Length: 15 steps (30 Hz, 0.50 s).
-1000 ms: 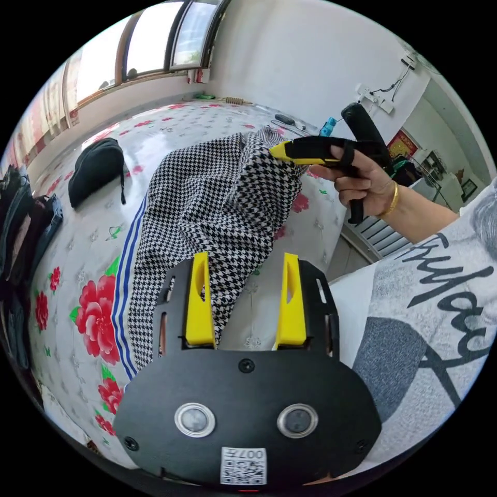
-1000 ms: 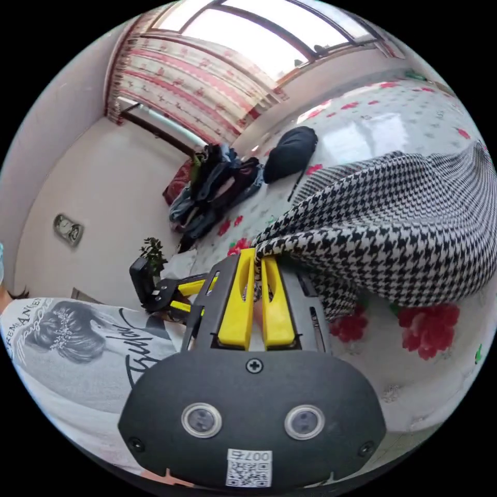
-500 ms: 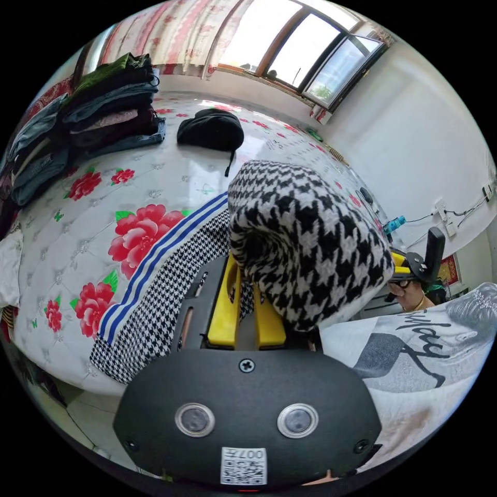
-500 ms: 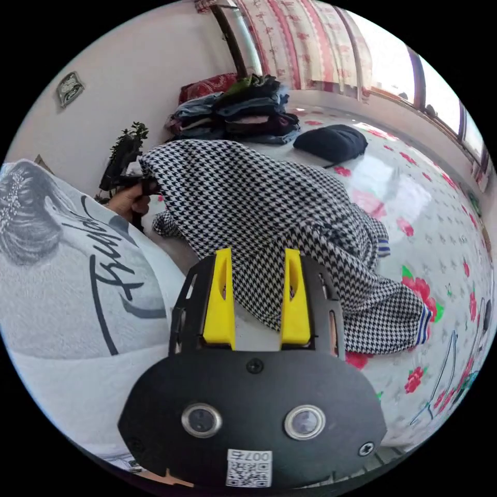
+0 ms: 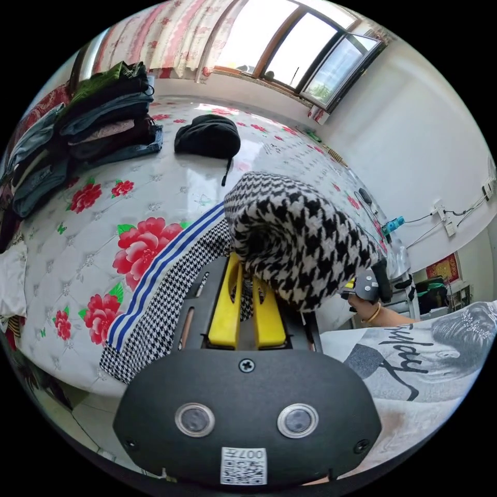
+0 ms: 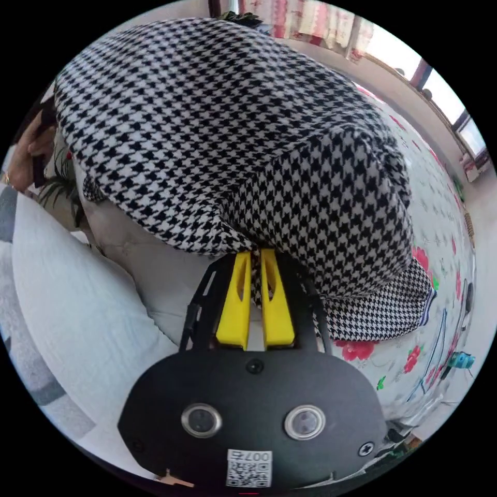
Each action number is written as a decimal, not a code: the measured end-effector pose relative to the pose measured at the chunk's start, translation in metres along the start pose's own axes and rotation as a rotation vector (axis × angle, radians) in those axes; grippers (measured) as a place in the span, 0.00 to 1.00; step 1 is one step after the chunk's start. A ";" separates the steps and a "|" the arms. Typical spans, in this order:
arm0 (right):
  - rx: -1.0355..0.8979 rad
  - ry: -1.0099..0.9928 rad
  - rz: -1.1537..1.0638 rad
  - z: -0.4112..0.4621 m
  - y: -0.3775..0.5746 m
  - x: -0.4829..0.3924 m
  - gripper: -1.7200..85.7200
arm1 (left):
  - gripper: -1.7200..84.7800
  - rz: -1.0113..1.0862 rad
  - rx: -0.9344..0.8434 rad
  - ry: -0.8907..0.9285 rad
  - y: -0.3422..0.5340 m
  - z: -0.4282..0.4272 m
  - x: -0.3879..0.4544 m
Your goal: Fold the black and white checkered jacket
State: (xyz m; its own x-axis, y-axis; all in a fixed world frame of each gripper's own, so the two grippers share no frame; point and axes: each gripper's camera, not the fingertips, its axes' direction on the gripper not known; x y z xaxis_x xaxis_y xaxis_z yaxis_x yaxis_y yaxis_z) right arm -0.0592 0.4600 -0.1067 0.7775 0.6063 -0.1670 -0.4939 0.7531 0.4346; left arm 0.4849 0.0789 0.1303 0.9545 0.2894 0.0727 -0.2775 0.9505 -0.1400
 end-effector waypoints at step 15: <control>1.357 0.282 0.114 -0.417 0.172 -0.021 0.02 | 0.01 0.395 0.683 -0.142 0.020 -0.291 0.092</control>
State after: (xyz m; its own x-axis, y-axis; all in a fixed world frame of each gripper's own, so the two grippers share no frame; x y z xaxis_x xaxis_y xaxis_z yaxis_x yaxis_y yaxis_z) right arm -0.3233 0.6837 -0.3977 0.5746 0.7998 -0.1735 0.3376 -0.0385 0.9405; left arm 0.5985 0.0917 -0.1530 0.7611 0.5873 0.2752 -0.6418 0.6207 0.4504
